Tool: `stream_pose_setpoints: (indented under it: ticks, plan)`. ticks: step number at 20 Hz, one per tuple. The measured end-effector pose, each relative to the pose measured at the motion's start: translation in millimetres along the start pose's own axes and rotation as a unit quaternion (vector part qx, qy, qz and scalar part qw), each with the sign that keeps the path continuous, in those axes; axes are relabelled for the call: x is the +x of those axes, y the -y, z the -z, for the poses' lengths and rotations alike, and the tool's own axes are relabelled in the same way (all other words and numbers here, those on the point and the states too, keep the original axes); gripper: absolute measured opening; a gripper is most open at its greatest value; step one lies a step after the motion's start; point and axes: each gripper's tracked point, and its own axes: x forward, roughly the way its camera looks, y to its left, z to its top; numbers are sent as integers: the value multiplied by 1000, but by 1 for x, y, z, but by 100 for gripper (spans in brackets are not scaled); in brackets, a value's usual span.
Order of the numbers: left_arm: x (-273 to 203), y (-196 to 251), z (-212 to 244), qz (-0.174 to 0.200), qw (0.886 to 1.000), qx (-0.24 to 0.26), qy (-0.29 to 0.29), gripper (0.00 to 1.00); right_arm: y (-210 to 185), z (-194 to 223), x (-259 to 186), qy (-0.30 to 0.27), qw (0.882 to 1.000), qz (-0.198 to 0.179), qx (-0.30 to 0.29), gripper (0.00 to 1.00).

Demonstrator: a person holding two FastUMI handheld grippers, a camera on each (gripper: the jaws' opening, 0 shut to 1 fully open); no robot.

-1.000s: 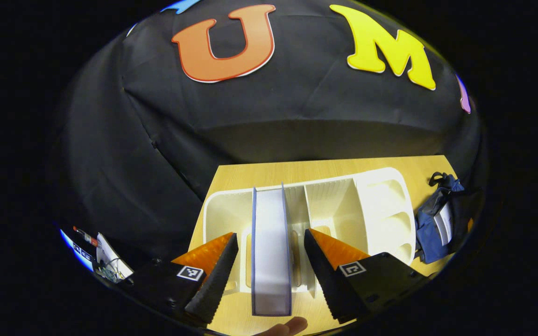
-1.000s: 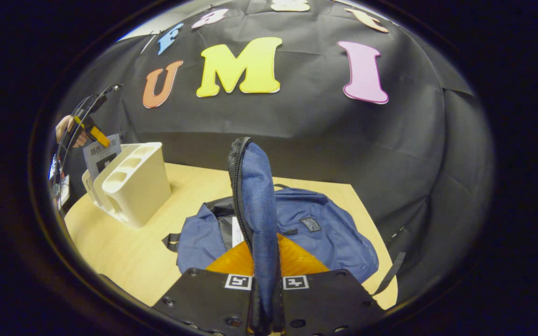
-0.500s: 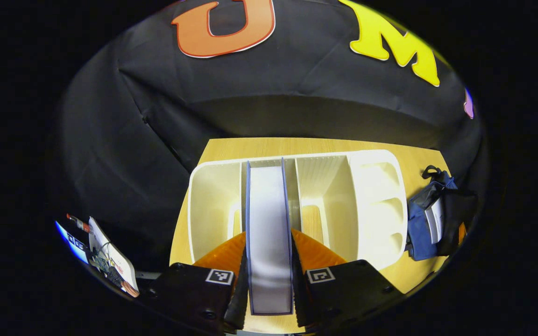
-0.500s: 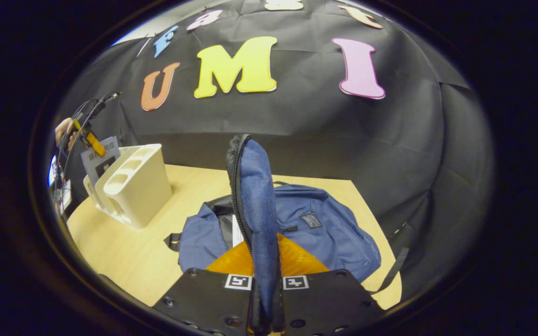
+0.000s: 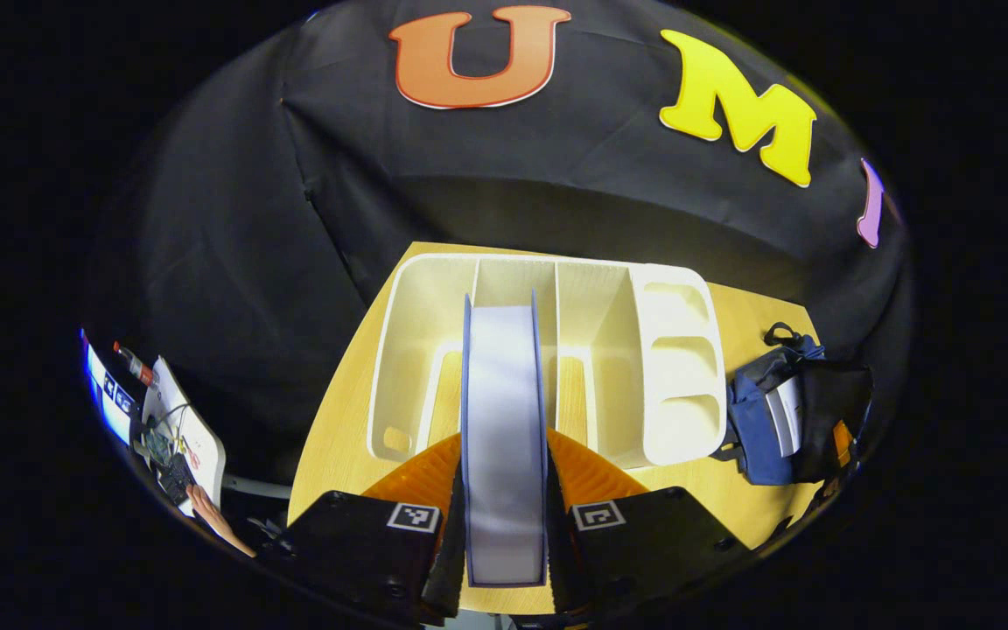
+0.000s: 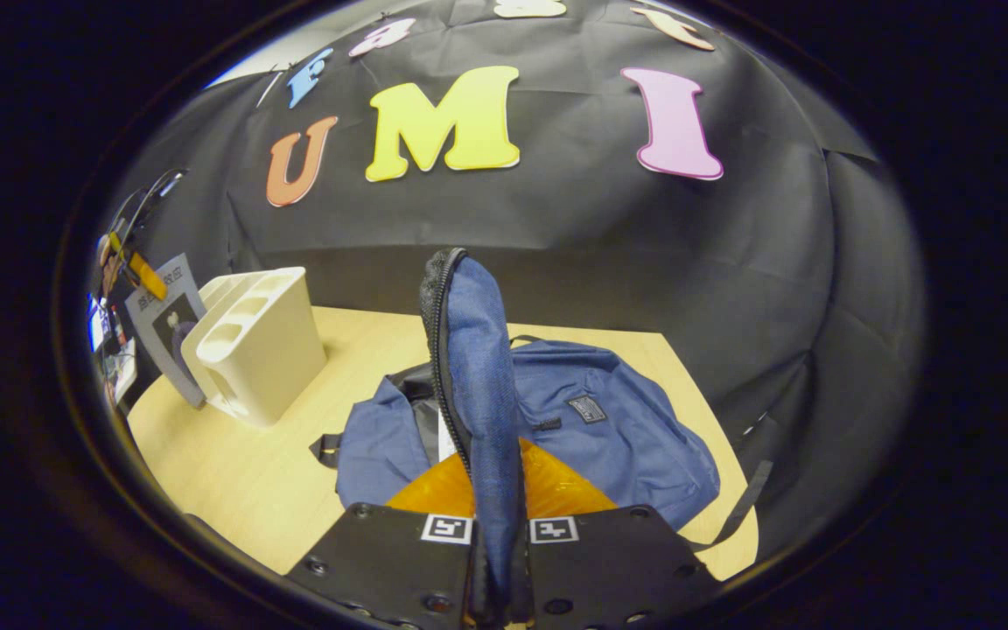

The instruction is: Open the schoolbag, grab two books from the bookshelf and put them into the schoolbag.

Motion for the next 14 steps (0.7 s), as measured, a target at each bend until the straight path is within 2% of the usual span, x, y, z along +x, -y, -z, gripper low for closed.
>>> stream_pose_setpoints:
  ticks: [4,10,14]
  plan:
    - [-33,-3,32,9,999,-27,16,41,-1,-2,1,-9,1000,-3,-7,10]
    - [-83,12,82,48,995,-80,37,40,0,-2,-1,-24,1000,5,-18,10]
    - [-105,40,107,106,987,-115,48,41,-1,1,-3,-38,999,6,-31,10]
